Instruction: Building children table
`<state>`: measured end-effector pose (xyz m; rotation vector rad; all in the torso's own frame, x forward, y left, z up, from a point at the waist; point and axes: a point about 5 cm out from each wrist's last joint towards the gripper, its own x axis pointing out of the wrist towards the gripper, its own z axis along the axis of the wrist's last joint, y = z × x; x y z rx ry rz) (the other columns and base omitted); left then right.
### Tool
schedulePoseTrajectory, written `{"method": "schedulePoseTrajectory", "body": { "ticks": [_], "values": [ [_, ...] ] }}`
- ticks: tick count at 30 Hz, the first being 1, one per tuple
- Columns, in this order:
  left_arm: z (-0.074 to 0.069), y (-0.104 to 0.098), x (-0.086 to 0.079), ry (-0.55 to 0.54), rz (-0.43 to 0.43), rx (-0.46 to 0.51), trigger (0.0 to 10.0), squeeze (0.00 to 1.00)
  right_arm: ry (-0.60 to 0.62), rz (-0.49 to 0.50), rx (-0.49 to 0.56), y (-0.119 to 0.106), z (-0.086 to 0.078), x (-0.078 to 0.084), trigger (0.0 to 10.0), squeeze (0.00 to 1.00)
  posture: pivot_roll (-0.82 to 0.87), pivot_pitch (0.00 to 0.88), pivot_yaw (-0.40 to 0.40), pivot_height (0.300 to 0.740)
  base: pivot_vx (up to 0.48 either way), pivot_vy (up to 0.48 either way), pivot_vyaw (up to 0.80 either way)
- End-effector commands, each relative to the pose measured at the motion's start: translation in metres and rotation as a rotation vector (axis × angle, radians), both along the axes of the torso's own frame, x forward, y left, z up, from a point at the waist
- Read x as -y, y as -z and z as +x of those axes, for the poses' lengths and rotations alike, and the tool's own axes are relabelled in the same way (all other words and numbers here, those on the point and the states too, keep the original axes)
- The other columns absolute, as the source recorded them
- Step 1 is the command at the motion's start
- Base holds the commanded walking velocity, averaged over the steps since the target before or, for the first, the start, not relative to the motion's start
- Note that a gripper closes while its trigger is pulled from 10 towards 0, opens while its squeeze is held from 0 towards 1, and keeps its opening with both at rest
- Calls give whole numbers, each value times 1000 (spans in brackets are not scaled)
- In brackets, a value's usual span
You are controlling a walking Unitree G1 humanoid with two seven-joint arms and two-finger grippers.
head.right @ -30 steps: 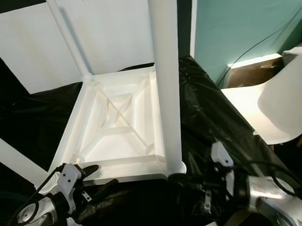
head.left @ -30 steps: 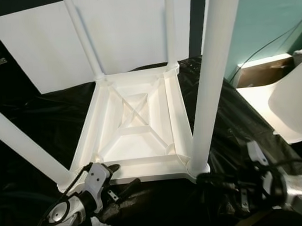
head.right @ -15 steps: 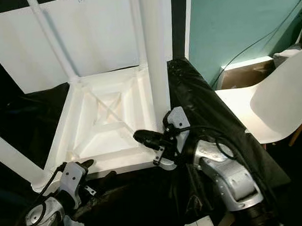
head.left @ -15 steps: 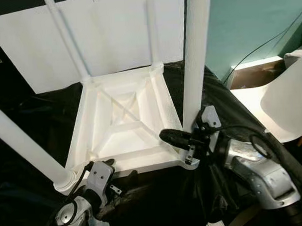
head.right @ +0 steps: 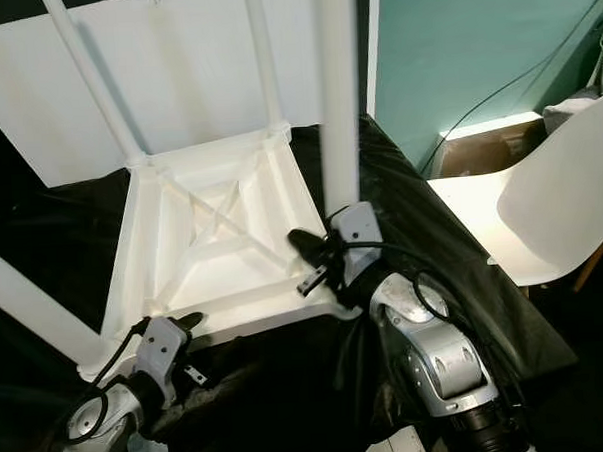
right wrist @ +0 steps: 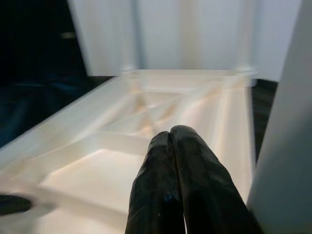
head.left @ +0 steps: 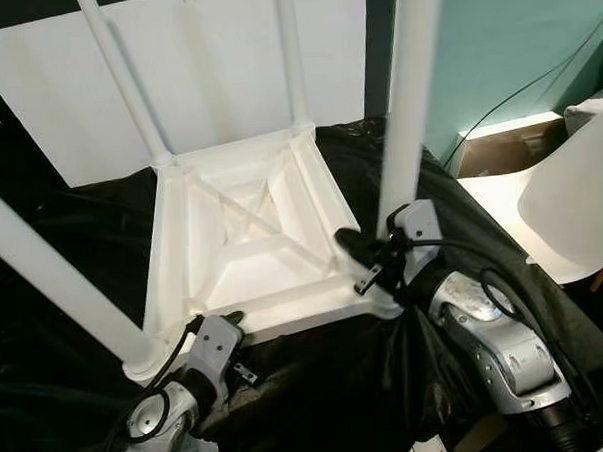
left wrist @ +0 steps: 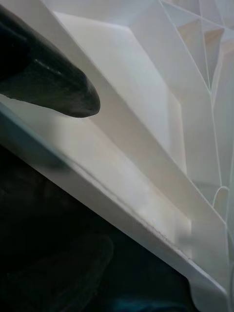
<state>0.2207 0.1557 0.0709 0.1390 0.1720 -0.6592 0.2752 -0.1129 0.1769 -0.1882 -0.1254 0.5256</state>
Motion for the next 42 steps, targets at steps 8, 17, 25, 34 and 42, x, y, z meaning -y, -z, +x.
{"method": "schedulePoseTrajectory", "body": {
  "ticks": [8, 17, 25, 34, 42],
  "values": [
    [2, -42, 15, -15, -518, 43, 10000, 816, 143, -34, -44, 18, 0, 11, 10000, 0, -122, 0, 78, 740, 0, 0, 0],
    [18, -41, 13, -218, -382, 82, 10000, 835, 108, -88, -92, 32, -3, 4, 10000, 0, -104, 0, 72, 740, 0, 0, 0],
    [15, -30, 19, -256, -210, 108, 10000, 808, 86, -135, -86, 40, -6, -2, 10000, 0, -90, 0, 80, 740, 0, 0, 0],
    [4, -40, 20, -376, -341, 239, 10000, 0, 6, -62, -43, 45, -15, -9, 10000, 0, -75, 0, 103, 740, 0, 0, 0],
    [-13, -34, 28, -254, -352, 185, 10000, 0, -40, -106, -24, 38, -29, 2, 10000, 0, -69, 0, 105, 740, 0, 0, 0]
  ]
}}
